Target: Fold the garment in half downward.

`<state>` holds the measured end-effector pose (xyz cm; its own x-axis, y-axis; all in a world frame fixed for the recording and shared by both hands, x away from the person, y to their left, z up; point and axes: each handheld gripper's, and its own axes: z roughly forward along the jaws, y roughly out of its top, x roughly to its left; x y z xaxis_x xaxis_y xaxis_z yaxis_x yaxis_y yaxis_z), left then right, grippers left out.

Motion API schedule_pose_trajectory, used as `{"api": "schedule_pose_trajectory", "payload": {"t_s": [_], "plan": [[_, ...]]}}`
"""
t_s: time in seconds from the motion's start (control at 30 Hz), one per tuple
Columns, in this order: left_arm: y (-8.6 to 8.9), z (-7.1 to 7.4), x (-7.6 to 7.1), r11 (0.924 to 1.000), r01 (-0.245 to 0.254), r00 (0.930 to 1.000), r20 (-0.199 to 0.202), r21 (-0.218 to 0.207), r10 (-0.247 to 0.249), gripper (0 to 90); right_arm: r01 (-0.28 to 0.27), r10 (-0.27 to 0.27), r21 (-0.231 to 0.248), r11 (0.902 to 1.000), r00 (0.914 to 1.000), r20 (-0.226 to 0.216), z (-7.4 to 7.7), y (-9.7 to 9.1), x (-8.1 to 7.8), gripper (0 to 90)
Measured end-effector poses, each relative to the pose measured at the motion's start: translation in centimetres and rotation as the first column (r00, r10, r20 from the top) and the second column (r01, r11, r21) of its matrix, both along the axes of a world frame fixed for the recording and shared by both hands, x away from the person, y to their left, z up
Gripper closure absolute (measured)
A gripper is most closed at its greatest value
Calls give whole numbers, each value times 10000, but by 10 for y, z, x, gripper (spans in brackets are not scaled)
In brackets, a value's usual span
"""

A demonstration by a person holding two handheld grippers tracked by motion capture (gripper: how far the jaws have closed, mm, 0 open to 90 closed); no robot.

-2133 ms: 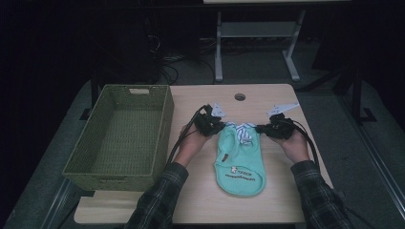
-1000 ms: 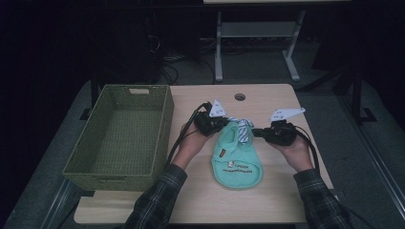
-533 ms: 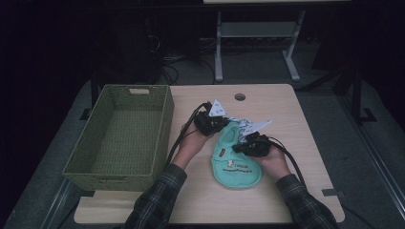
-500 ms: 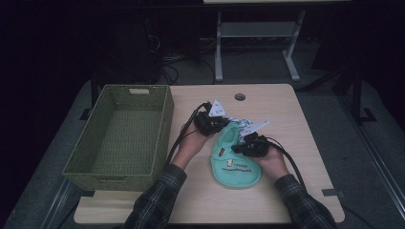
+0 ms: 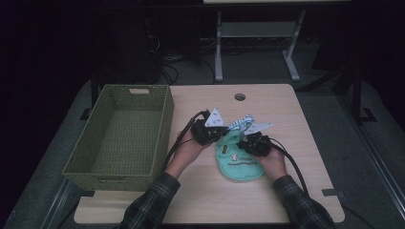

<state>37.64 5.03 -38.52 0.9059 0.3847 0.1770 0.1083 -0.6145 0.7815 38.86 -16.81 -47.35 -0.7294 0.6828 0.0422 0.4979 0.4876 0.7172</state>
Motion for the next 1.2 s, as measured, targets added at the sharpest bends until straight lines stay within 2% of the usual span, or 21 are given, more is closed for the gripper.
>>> {"api": "schedule_pose_trajectory", "payload": {"t_s": [0.07,0.2,0.27,0.4,0.47,0.5,0.53,0.67,0.77,0.87,1.2], "plan": [[-1,-4,-3,9999,54,10000,3,154,-54,865,76,-76,20,10000,10000,19,0,-2,0,900],[-2,-7,-6,9998,28,9999,-100,201,-26,865,43,-43,19,10000,10000,28,2,-6,-6,900],[-1,-9,-7,9996,84,9999,-112,261,-82,866,-103,103,75,9999,9999,76,8,-16,-17,900],[-1,-10,-10,9996,111,9999,-127,247,-108,865,-219,217,266,9994,9998,45,15,-28,-30,900],[-1,-9,-12,9997,159,9998,-90,210,-157,865,-339,342,414,9986,9994,-58,19,-37,-44,900],[-1,-9,-12,9997,159,9998,-90,210,-157,865,-339,342,414,9986,9994,-58,19,-37,-44,900],[-1,-9,-13,9995,199,9998,-95,228,-196,865,-438,442,256,9987,9989,-170,18,-39,-54,900],[-1,-10,-17,9989,380,9992,-111,259,-377,865,-525,522,-41,9986,9974,-494,11,-43,-64,900],[-1,-10,-21,9980,547,9984,-134,312,-543,865,-555,538,-241,9982,9966,-629,9,-43,-66,900],[0,-14,-29,9967,805,9962,-338,71,-802,864,-511,489,-299,9982,9963,-712,7,-43,-65,900],[-8,-26,-51,9897,1428,9879,-615,13,-1425,863,-390,371,-306,9988,9974,-616,7,-42,-65,900]]}}
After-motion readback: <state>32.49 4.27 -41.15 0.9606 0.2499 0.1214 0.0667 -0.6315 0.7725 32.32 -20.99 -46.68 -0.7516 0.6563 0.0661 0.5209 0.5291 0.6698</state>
